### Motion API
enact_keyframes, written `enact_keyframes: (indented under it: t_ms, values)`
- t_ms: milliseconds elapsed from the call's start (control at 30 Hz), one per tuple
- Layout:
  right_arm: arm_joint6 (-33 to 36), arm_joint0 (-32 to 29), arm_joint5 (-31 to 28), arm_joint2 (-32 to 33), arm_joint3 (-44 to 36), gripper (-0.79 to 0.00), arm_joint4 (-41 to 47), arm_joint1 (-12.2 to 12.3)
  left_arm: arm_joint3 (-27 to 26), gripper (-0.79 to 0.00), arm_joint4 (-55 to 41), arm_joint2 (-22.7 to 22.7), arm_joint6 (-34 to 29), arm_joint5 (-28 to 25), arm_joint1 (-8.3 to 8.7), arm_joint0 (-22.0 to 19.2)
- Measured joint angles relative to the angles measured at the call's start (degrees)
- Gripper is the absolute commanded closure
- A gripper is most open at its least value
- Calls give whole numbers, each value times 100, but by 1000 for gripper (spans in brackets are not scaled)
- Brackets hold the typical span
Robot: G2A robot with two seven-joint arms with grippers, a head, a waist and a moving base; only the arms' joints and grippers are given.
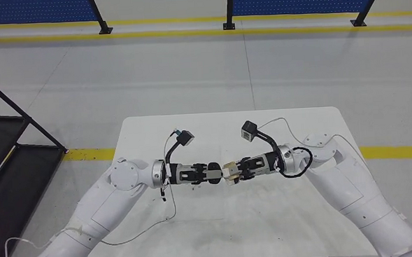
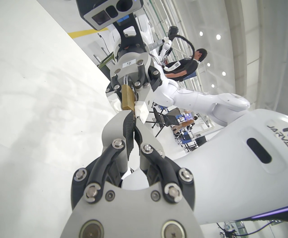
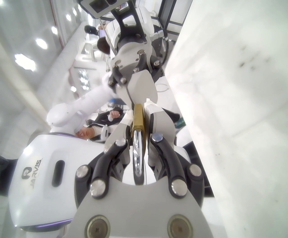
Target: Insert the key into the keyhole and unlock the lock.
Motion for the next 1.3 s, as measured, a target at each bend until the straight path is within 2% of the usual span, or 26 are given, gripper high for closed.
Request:
enact_keyframes:
  t_ms: [467,1300]
  values:
    - [0,0,0,0,0,0,-1,0,-315,0,809,-240,420,-178,26,222]
    - [0,0,0,0,0,0,-1,0,-708,0,2067,-580,1178,-800,59,587]
